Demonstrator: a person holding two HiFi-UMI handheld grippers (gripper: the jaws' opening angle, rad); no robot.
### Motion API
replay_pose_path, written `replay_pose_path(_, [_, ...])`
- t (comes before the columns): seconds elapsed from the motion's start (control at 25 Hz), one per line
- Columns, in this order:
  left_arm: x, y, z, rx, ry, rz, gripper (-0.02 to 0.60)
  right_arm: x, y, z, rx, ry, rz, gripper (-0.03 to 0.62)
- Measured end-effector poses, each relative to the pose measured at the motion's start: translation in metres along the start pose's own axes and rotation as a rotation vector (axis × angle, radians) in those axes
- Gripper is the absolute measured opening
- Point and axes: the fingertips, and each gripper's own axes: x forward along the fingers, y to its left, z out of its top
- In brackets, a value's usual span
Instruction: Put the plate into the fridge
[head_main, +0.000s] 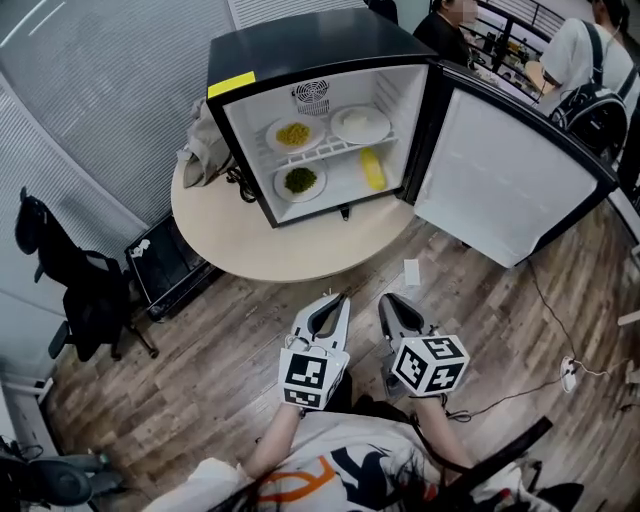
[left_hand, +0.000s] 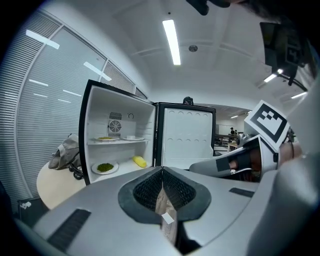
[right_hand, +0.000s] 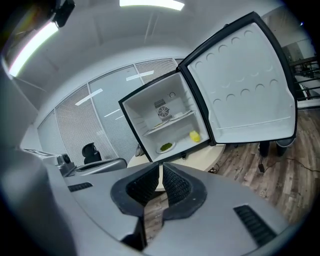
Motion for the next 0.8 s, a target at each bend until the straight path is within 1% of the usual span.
replay_pose_path(0.2, [-0.021,-0.030,-0.005,0.016,0.005,0.012,0.014,-0.027,0.004,-0.015,-0.004,0.006,0.039,0.035])
replay_pose_path(0.28, [-0.029,-0.038,-0.006,0.007,0.003,0.018,0.014,-0.035,0.007,-0.017,-0.006,0.004,0.055,0.034])
replay_pose_path(0.4, [-0.041,-0.045,-0.006,-0.021,-0.014,0.034,0.014,-0.048,0.011,-0.018,-0.012,-0.008,0.076,0.034])
replay_pose_path(0.6, [-0.060,-0.055,-0.009,-0.016,-0.011,0.058,0.014,-0.067,0.017,-0.028,-0.014,0.001,0.102,0.032])
replay_pose_path(0.8, [-0.074,-0.069,-0.014,-0.017,-0.017,0.079,0.014,-0.084,0.023,-0.038,-0.057,0.019,0.119,0.031])
